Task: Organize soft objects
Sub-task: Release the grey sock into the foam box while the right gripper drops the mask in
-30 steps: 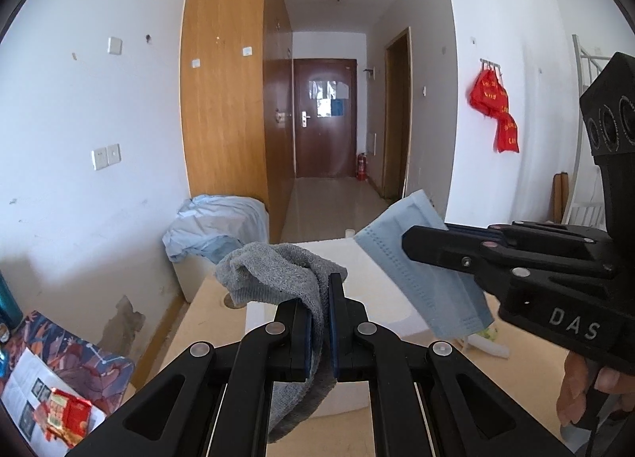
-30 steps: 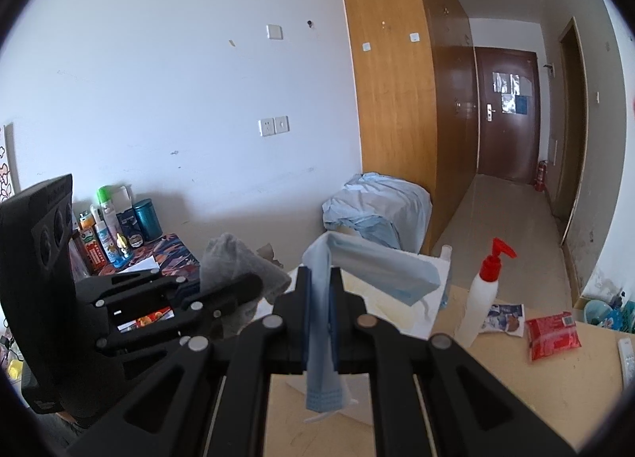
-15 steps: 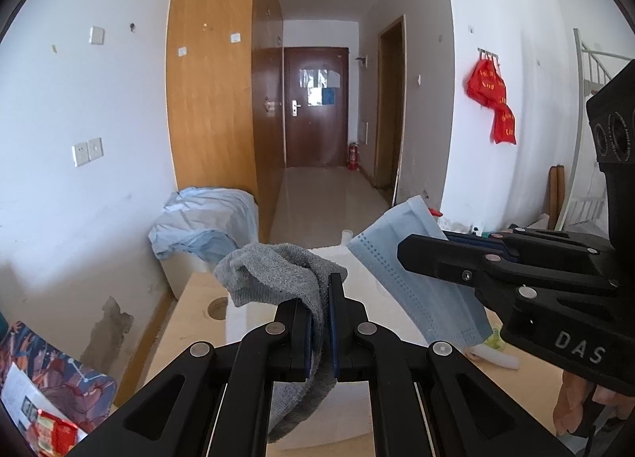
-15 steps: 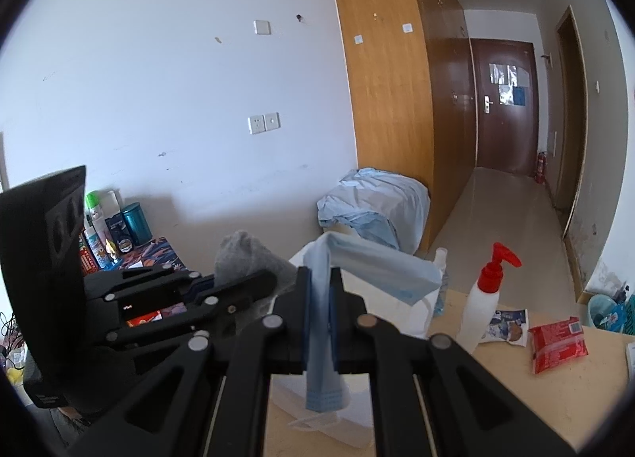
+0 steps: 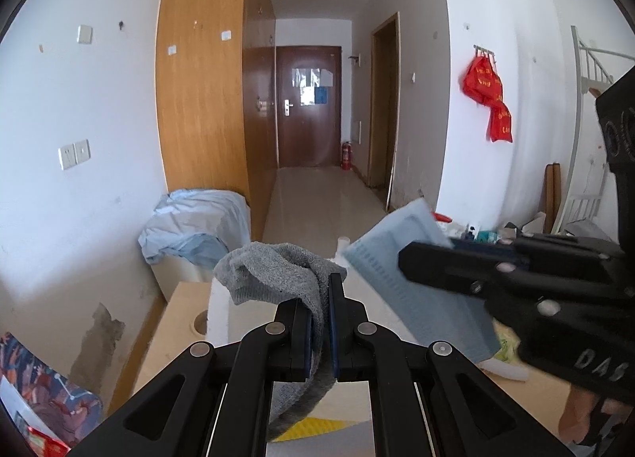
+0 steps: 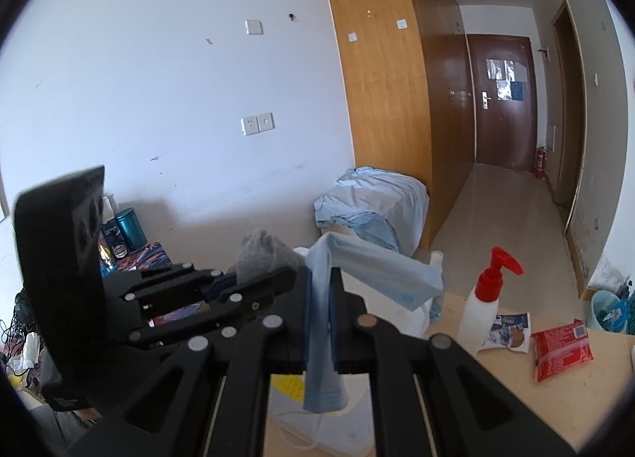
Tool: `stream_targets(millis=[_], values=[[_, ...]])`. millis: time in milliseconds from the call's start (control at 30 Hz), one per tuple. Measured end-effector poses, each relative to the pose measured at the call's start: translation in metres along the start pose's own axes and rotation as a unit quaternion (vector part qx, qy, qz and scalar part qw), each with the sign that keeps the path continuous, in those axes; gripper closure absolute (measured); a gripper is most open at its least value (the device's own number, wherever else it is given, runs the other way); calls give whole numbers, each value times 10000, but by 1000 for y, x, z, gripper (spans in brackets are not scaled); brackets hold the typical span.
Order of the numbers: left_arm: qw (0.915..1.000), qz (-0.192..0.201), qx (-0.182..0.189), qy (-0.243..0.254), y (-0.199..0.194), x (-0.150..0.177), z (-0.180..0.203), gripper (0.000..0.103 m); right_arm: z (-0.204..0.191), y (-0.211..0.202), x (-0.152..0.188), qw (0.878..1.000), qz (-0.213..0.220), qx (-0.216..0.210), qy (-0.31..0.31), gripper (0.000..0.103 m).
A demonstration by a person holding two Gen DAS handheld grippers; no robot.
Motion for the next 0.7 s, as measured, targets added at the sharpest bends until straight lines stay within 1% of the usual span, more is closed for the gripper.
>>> stream_targets(millis=[67, 200, 233, 300, 333, 367, 433, 467, 533, 700], values=[[9999, -135, 51, -12, 5, 6, 0, 96, 0, 0, 0, 10000, -5, 6, 6, 92], [9998, -180, 90, -96, 7, 10, -1, 95, -2, -1, -1, 10000, -7, -6, -6, 92], [9997, -182, 99, -112, 7, 10, 0, 93, -2, -1, -1, 10000, -4, -2, -7, 92], [9997, -205, 71, -96, 5, 11, -1, 82, -2, -1, -2, 10000, 12, 17, -2, 92], [9998, -193, 20, -85, 4, 11, -2, 62, -1, -2, -3, 10000, 20, 21, 9, 92], [9998, -168, -36, -84, 4, 9, -2, 34, -1, -2, -3, 10000, 28, 22, 17, 92], [9998, 69, -174, -58, -3, 5, -4, 10, 1, -3, -4, 10000, 37, 23, 17, 92], [9995, 190, -251, -55, -7, 2, -5, 7, 1, -4, -4, 10000, 47, 25, 25, 92], [9995, 216, -238, -51, -9, 1, -5, 4, 0, -3, -4, 10000, 40, 18, 20, 92], [9995, 173, -258, 18, -11, 5, -5, 4, 1, -4, -3, 10000, 32, 4, 3, 92]])
Point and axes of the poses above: each gripper's, at about its wrist camera, not at the fingertips, and y roughly the way its jaws point, z to its right, x to its underside, the point moved 8 cm from there along y, roughly the way its jaws point, and after that the axes turned 11 degrees about z, right-handed, at the moved point
